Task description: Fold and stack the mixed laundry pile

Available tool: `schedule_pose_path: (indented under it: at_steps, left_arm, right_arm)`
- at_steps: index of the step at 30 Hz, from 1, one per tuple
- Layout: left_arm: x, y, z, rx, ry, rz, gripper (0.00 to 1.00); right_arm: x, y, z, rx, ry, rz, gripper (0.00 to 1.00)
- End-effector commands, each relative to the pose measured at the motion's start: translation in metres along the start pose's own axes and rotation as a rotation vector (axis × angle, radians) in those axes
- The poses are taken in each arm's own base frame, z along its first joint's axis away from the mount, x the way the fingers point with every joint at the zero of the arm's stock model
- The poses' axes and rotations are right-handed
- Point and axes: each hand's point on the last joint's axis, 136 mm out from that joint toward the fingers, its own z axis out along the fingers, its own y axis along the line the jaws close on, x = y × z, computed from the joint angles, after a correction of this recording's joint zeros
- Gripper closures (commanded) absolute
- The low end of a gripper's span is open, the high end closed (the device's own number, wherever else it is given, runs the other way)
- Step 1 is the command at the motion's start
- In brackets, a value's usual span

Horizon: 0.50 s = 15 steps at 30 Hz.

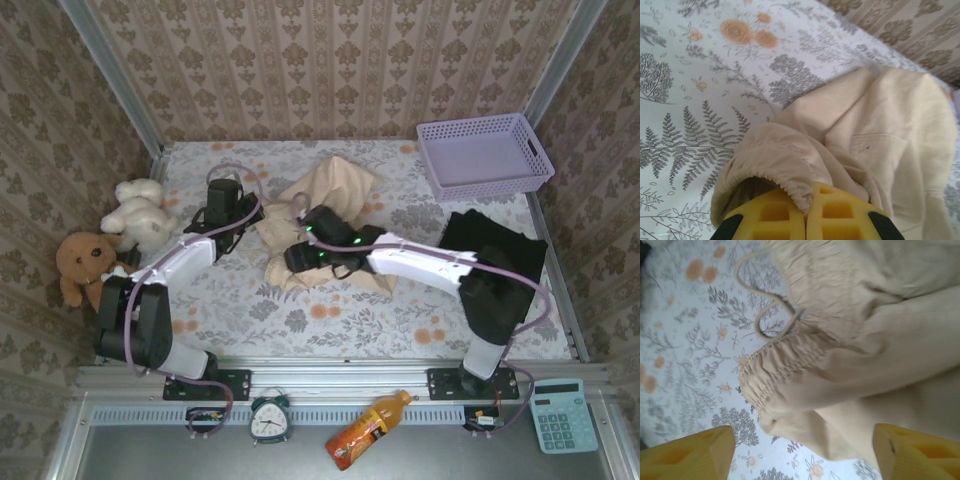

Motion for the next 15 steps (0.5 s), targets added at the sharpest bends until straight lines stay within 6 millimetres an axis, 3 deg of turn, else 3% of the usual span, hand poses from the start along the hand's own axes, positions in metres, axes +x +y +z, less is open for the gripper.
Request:
schedule_pose_path:
  at_steps: [1,6,7,9,11,15]
  left_arm:
    - [-0.009,0.006,0.006,0.028,-0.018,-0.006,1.00]
    - [-0.007,0.026,0.008,0.037,-0.007,-0.079,1.00]
    - [-0.007,0.028,0.008,0.039,-0.005,-0.086,1.00]
    - [-0.006,0.033,0.008,0.033,0.000,-0.093,1.00]
    - [-0.010,0.039,0.006,0.034,-0.002,-0.112,1.00]
    - [-0.034,0.033,-0.011,0.069,-0.047,-0.114,1.00]
  right_arm:
    - [0.004,-0.005,0.033,0.120,-0.005,0.090,0.21]
    - [0.020,-0.006,0.072,0.099,-0.004,0.217,0.24]
    - [0.018,-0.002,0.075,0.079,-0.005,0.222,0.29]
    - [0.015,0.005,0.076,0.035,-0.006,0.218,0.56]
    - [0.007,0.008,0.063,0.014,-0.020,0.200,0.98]
    - [-0.023,-0.008,0.012,-0.078,-0.059,0.250,1.00]
